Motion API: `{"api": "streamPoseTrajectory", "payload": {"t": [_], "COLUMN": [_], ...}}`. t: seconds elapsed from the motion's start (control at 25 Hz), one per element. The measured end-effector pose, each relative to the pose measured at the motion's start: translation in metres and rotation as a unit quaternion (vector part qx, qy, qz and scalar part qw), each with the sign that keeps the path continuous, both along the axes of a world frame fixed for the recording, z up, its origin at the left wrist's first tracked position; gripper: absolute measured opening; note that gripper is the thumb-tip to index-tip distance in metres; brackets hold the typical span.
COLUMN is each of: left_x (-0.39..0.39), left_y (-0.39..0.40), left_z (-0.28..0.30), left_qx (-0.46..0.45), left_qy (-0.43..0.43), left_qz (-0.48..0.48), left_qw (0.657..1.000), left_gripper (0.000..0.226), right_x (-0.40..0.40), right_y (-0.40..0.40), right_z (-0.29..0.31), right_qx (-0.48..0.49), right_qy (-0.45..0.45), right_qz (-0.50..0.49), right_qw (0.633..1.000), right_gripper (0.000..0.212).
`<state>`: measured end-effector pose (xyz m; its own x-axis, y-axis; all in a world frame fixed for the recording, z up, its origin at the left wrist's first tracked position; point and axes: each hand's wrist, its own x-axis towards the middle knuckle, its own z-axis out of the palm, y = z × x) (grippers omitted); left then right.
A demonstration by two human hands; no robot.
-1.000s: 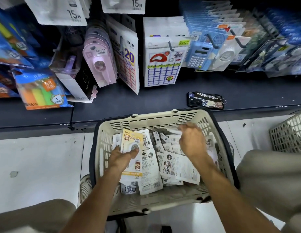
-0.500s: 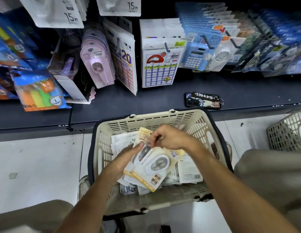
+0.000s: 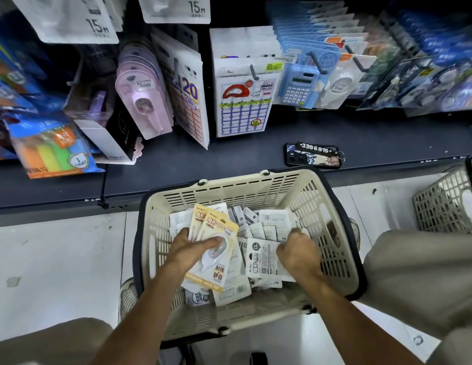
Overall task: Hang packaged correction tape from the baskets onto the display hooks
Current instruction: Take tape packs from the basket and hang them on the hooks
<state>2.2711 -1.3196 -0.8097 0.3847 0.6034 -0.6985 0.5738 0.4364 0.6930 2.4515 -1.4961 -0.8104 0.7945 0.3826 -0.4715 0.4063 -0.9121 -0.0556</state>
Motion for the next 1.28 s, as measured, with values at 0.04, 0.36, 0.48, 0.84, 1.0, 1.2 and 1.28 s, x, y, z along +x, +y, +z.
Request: {"api": "streamPoseTrajectory", "payload": {"t": [0.04, 0.36, 0.48, 0.84, 1.0, 1.2, 1.28], "left_x": [0.002, 0.013, 0.011, 0.005, 0.005, 0.007, 0.009], "left_y": [-0.001, -0.006, -0.006, -0.001, 0.001, 0.001, 0.000], "left_z": [0.000, 0.005, 0.006, 0.016, 0.015, 0.011, 0.010], "left_qx": [-0.002, -0.052, -0.059, -0.082, -0.035, 0.047, 0.054], "left_qy": [0.000, -0.017, -0.027, -0.010, 0.043, 0.073, 0.072], "left_qz": [0.006, -0.003, -0.003, -0.017, 0.031, 0.063, 0.061], "left_qw": [1.000, 0.998, 0.998, 0.996, 0.998, 0.994, 0.994], "left_gripper": [0.039, 0.047, 0.049, 0.134, 0.107, 0.103, 0.103], "right_x": [0.008, 0.041, 0.017, -0.036, -0.023, 0.023, 0.049], "right_y": [0.007, 0.008, 0.011, 0.034, 0.004, -0.001, -0.006], "right_z": [0.006, 0.045, 0.034, 0.014, -0.004, 0.015, 0.041], "right_qx": [0.057, 0.436, 0.405, 0.330, -0.028, 0.076, 0.222], "right_qy": [-0.023, 0.393, 0.463, 0.325, 0.139, 0.322, 0.332], "right_qz": [-0.004, -0.260, -0.213, -0.009, 0.278, 0.057, -0.069], "right_qw": [0.998, 0.767, 0.759, 0.886, 0.950, 0.942, 0.914], "right_gripper": [0.025, 0.025, 0.024, 0.016, 0.033, 0.014, 0.010]}}
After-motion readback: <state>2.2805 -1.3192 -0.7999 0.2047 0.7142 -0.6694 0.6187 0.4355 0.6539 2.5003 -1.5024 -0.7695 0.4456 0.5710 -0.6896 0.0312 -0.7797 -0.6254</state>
